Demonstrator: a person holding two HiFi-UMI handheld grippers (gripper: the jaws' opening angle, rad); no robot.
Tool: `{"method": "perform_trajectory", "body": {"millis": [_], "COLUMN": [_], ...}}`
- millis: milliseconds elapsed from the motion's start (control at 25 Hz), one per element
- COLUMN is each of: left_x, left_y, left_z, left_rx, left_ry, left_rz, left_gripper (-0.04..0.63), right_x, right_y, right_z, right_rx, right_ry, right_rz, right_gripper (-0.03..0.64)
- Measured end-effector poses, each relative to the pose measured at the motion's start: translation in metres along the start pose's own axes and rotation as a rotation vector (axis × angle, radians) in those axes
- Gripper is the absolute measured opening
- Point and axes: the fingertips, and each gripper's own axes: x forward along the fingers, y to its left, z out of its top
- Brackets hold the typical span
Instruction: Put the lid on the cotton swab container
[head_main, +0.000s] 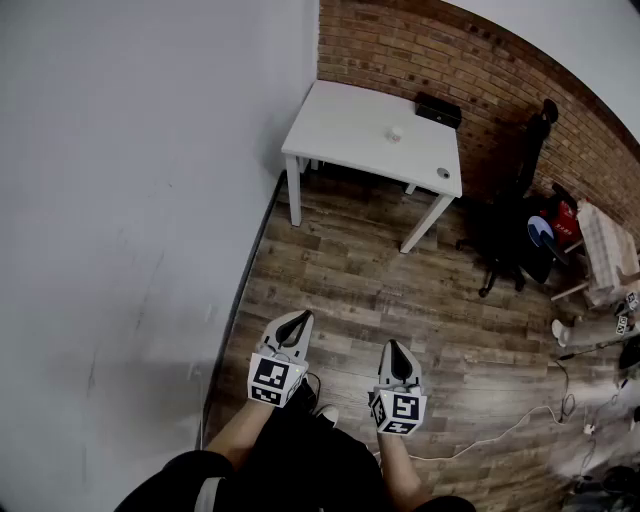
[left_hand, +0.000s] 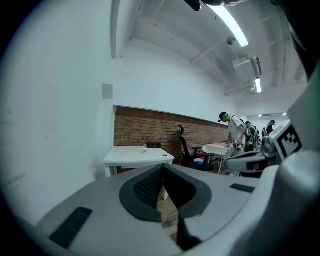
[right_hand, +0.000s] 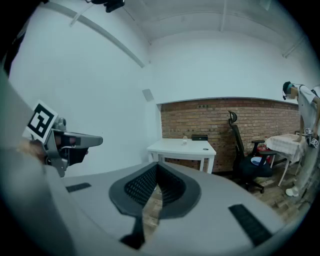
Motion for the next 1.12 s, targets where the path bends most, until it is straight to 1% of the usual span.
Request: {"method": "perform_trajectory", "body": {"millis": [200,360,520,720,1120], "left_x": [-0.032,-0.05,-0.06,-0.07,-0.075], "left_y": [-0.041,-0.064,-0.075,-0.086,-0.093], "left_z": [-0.005,-0.007,-0.006,-0.014,-0.016], "left_rx": [0.007,0.018,0.019,0.025,0.024], "left_ry": [0.005,0.002,-0.006,0.009,0.012], "left_rz": [-0.001,0.0,0.011,0.017,0.04], "left_gripper": [0.015,0.015,0.015,0.015,0.014], "right_x": [-0.049,-0.074,-0.086,-0.097,-0.104], "right_y": [-0.001,-0.008,-0.011,-0.012,-0.016], "right_z": [-0.008,-0.009,-0.009,-0.014,-0.018], "right_rx": [0.006,0.052,0.044,0.053,0.051], "right_ry": [-0.006,-0.048,-0.052,-0.046,-0.04], "right_rz": [0.02,0.017,0.016,0.023,0.041], "right_gripper": [0.021,0.023,0.023,0.023,0.023]}}
